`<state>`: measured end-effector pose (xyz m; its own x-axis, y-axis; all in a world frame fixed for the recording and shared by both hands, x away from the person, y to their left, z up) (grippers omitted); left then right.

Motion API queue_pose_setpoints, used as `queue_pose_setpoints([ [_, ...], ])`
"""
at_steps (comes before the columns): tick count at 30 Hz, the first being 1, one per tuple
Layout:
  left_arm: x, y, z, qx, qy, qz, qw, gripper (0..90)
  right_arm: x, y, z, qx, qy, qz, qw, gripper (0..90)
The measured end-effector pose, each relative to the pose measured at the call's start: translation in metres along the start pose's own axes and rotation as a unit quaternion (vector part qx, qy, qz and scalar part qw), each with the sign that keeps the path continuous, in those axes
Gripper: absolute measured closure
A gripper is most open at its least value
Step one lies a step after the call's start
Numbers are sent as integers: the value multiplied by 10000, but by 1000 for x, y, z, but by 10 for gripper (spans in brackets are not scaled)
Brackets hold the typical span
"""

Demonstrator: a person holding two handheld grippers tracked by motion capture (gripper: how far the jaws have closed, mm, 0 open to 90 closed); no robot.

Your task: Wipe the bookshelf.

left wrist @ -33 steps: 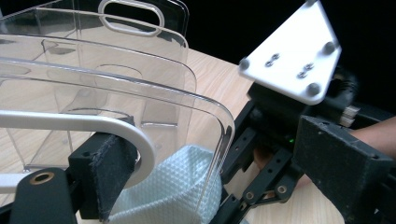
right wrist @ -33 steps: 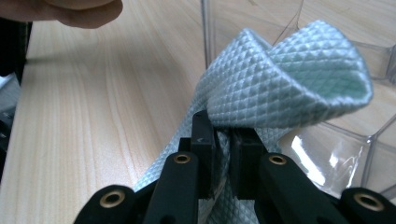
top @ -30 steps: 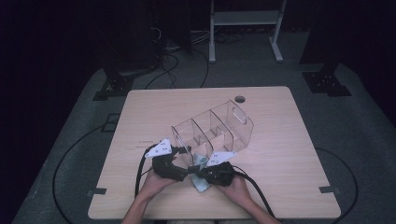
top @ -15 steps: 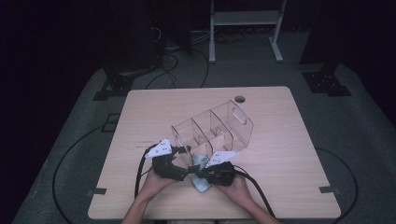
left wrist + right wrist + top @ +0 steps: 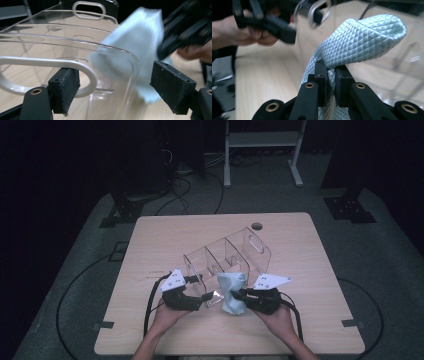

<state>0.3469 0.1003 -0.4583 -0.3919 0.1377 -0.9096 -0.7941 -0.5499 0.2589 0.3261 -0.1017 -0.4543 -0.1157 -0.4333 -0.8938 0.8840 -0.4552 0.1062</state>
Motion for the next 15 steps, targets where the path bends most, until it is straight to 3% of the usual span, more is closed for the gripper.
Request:
queue_pose_setpoints([
  [2, 0, 0, 0, -134, 34, -48, 9999, 289, -8, 9, 5, 261, 17, 60, 9996, 820],
  [4, 0, 0, 0, -217, 16, -120, 9997, 326, -11, 13, 4, 362, -16, 79, 9993, 820],
  [7, 0, -1, 0, -295, 13, -154, 9994, 378, -11, 19, -4, 611, -235, 231, 9976, 821],
  [15, 1, 0, -1, -359, -37, -216, 9991, 421, 10, 24, -23, 538, -576, 10, 9969, 819],
])
Point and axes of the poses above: each handheld gripper's, and its own axes: z roughly backward along the jaws, x roughly out of its underside, y roughly to its right, the point moved 6 cm from there along -z, roughly forward along the jaws, and after that the axes turned 12 degrees about z, right-handed, at the moved point
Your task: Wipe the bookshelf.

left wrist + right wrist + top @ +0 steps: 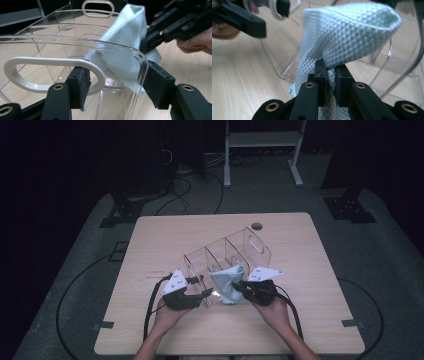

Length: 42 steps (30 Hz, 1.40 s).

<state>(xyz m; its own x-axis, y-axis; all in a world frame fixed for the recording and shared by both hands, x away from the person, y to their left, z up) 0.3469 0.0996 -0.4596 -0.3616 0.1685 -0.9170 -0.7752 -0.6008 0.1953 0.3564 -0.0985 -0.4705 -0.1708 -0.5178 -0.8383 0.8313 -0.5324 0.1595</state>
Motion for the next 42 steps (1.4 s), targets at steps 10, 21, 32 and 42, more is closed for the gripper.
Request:
queue_pose_setpoints([
  [10, 0, 0, -1, -17, -16, 7, 10000, 472, 31, 5, -14, -165, -422, -373, 9983, 817],
  [21, 0, 0, -1, -23, -17, 13, 10000, 470, 26, 2, 0, 99, -371, -436, 9983, 564],
  [32, 0, 0, -1, -9, -20, 20, 10000, 475, 26, -18, -24, -102, -558, -224, 9981, 514],
  [42, 0, -1, 0, 4, -21, 21, 10000, 475, 15, -16, -31, -100, -367, -50, 9993, 806],
])
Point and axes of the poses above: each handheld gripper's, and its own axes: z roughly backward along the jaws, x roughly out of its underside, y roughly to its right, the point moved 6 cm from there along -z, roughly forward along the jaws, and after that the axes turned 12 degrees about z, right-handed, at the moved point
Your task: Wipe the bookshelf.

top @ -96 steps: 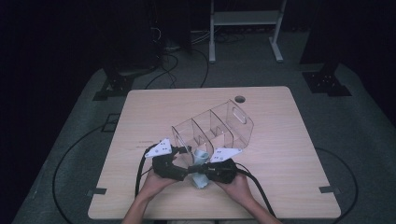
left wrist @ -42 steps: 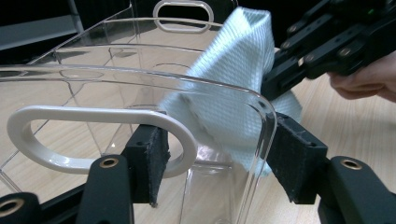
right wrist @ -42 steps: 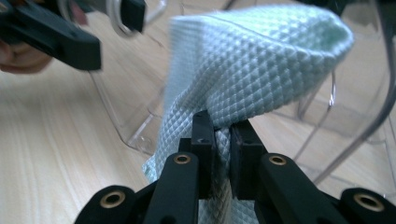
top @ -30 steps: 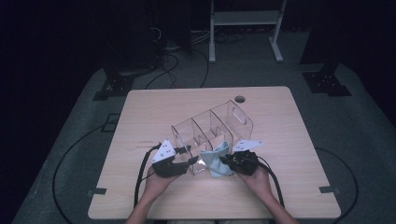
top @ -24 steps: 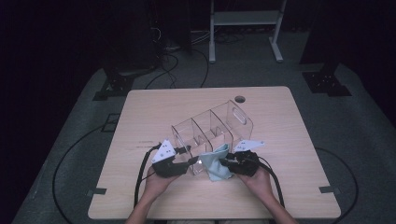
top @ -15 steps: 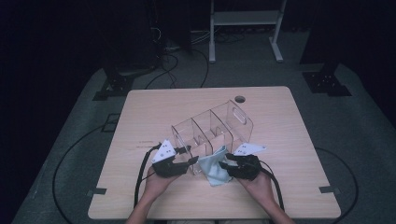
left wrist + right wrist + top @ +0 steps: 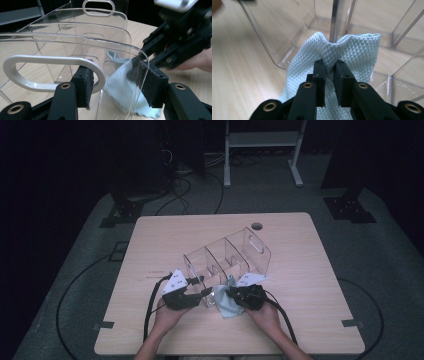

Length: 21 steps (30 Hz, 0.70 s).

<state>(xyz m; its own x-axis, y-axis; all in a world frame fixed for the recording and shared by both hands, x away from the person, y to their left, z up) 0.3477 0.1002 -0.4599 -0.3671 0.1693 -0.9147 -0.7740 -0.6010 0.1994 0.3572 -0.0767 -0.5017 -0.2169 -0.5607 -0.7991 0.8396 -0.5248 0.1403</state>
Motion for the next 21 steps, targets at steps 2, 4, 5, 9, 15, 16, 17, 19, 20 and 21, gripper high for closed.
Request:
queue_pose_setpoints([
  [2, 0, 0, 0, 7, 15, 13, 10000, 476, -8, 1, 9, 46, 149, 53, 9999, 820],
  [4, 0, 0, 0, 3, 13, 13, 10000, 476, -18, 3, 18, 108, 318, 109, 9994, 824],
  [5, 0, 0, 0, 5, 22, 21, 10000, 476, -23, 3, 22, 127, 398, 121, 9991, 824],
  [9, 0, -1, 0, -2, 16, 21, 10000, 476, -28, 5, 26, 143, 555, 113, 9983, 832],
  [15, 0, -1, 0, -3, 2, 13, 10000, 476, -18, 3, 21, 113, 707, -122, 9974, 838],
  [16, 0, -1, 0, -10, 8, 9, 10000, 476, -14, 2, 18, 62, 704, -195, 9973, 839],
  [17, 0, -1, 0, -10, 4, 13, 10000, 476, -9, 2, 14, -2, 703, -293, 9971, 839],
  [19, 0, -1, 0, -15, 12, 16, 10000, 475, -6, 1, 12, 3, 650, -293, 9975, 840],
  [20, 0, -1, 0, -22, 15, 13, 10000, 475, -4, 1, 11, 10, 616, -270, 9977, 841],
  [21, 0, -1, 0, -20, 17, 16, 10000, 475, -2, 0, 9, 9, 572, -270, 9980, 845],
])
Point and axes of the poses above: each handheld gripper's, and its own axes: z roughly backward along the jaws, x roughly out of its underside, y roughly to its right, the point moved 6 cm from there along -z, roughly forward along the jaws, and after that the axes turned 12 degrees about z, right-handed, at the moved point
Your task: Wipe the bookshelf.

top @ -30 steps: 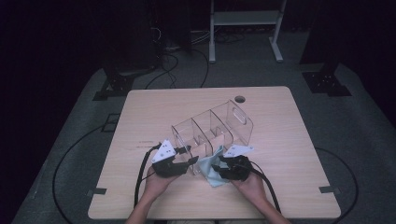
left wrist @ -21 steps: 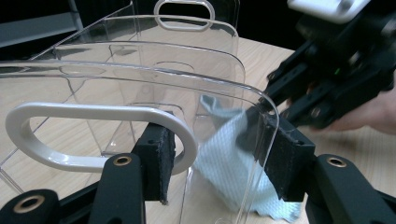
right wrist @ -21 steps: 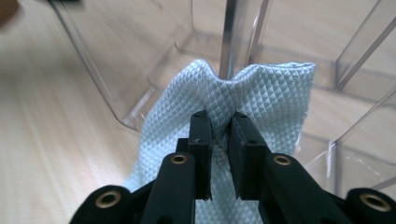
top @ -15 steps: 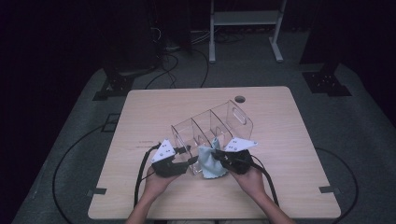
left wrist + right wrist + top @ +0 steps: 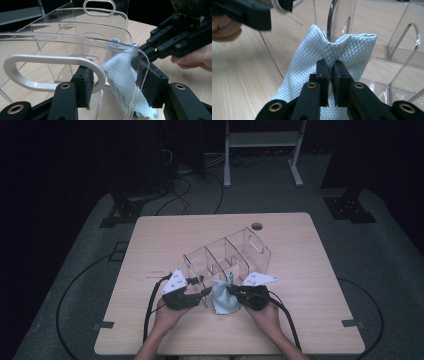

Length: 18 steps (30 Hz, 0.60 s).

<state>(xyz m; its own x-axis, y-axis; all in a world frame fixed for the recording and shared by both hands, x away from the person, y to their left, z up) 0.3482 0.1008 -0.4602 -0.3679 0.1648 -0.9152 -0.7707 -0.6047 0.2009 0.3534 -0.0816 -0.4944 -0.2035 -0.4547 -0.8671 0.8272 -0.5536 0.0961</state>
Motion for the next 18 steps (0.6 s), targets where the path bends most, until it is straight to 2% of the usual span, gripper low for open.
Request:
queue_pose_setpoints([
  [4, 0, 0, 0, 2, 10, -1, 10000, 476, 2, 0, 1, -53, -156, 71, 9998, 857],
  [10, 0, 0, 0, 4, 25, 6, 10000, 476, -26, 3, 21, 96, 322, 187, 9993, 858],
  [12, 0, 0, 0, 2, 20, 6, 10000, 477, -33, 5, 24, 147, 408, 208, 9988, 858],
  [15, 0, -1, 0, -25, 3, -13, 10000, 477, -26, 2, 15, 133, 295, 213, 9993, 858],
  [18, 0, -2, 2, -48, 13, 7, 10000, 477, -8, -1, 3, 63, 82, 97, 9999, 859],
])
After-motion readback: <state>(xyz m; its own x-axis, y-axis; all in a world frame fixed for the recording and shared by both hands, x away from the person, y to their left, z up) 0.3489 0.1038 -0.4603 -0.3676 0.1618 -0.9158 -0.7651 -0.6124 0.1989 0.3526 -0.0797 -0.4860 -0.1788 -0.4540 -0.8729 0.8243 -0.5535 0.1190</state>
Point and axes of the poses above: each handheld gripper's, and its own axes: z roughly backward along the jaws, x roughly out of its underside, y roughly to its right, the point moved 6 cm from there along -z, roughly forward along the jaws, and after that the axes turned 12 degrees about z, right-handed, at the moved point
